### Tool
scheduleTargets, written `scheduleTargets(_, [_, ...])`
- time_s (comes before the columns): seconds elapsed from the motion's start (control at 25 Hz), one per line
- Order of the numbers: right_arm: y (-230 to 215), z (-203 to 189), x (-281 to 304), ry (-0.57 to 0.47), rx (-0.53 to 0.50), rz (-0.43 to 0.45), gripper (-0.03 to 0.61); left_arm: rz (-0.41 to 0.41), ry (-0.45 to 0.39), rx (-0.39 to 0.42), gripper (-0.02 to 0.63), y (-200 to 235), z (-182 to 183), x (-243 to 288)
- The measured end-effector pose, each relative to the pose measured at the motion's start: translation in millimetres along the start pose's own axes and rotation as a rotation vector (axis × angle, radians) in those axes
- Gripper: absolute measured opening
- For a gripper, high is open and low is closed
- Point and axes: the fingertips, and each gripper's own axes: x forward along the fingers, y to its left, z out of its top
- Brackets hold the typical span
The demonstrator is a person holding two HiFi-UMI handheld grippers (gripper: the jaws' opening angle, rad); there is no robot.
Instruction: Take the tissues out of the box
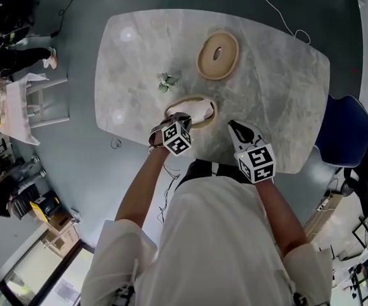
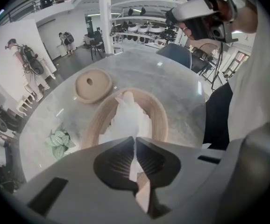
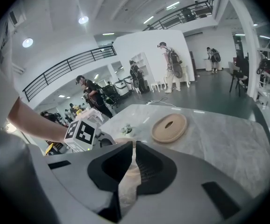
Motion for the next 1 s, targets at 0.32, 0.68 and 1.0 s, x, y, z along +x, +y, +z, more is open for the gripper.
scheduleTargets(0.32, [13, 7, -1, -0.009, -0.009, 0.000, 0.044, 0.033, -0.091, -0.014, 0.011, -3, 9, -31])
scheduleTargets(0.68, [25, 16, -12, -0.032, -0.035, -0.032, 0.044, 0.104, -0.263, -0.160, 0.011, 7, 11, -74])
scheduleTargets(1.0, [42, 27, -25, -0.063, -0.067, -0.049, 0.044, 0.163, -0.438, -0.298, 0.010, 14, 15, -129])
